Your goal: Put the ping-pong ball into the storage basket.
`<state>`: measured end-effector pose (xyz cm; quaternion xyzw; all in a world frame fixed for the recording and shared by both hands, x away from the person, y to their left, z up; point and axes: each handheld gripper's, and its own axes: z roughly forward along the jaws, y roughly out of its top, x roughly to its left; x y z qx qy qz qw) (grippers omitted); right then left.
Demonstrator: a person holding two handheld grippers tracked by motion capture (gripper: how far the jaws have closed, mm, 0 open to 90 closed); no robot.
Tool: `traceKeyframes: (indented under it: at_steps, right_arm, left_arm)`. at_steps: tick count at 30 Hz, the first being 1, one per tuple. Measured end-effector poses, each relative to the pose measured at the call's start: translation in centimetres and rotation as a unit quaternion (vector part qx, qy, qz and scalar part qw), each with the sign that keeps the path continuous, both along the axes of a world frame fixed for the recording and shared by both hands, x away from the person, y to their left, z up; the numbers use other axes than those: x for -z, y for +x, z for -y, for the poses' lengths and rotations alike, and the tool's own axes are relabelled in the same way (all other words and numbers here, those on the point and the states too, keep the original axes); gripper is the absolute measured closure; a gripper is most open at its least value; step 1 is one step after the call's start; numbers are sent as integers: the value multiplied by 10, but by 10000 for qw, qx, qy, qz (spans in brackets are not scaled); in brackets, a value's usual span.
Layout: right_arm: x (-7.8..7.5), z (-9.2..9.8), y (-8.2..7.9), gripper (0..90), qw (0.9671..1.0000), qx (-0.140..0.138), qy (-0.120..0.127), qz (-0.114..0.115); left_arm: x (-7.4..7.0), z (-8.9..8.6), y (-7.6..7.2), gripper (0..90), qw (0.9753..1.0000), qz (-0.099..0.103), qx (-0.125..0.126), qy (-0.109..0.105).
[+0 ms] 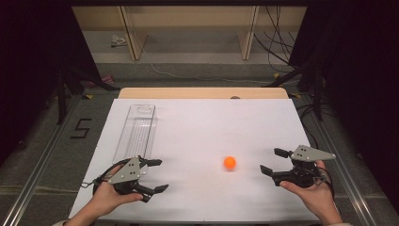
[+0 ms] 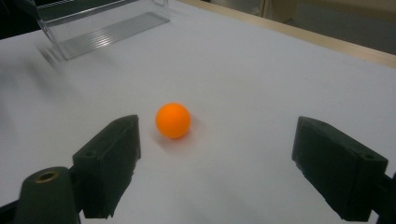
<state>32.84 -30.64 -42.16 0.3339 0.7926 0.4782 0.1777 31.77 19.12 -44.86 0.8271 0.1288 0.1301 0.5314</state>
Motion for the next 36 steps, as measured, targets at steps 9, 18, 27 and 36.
traceKeyframes:
  at_steps: [9,18,27,36]
  right_arm:
    - [0,-1,1,163,10000,-11,-7,3]
    - [1,-6,4,163,10000,-57,-33,-4]
    - [4,-17,11,164,9998,-172,-90,-39]
    - [6,-29,17,164,9994,-306,-164,-43]
  left_arm:
    - [0,0,0,199,10000,0,14,5]
    - [0,0,0,199,10000,5,31,13]
    - [0,1,1,199,10000,27,61,35]
    - [0,1,1,199,10000,9,71,60]
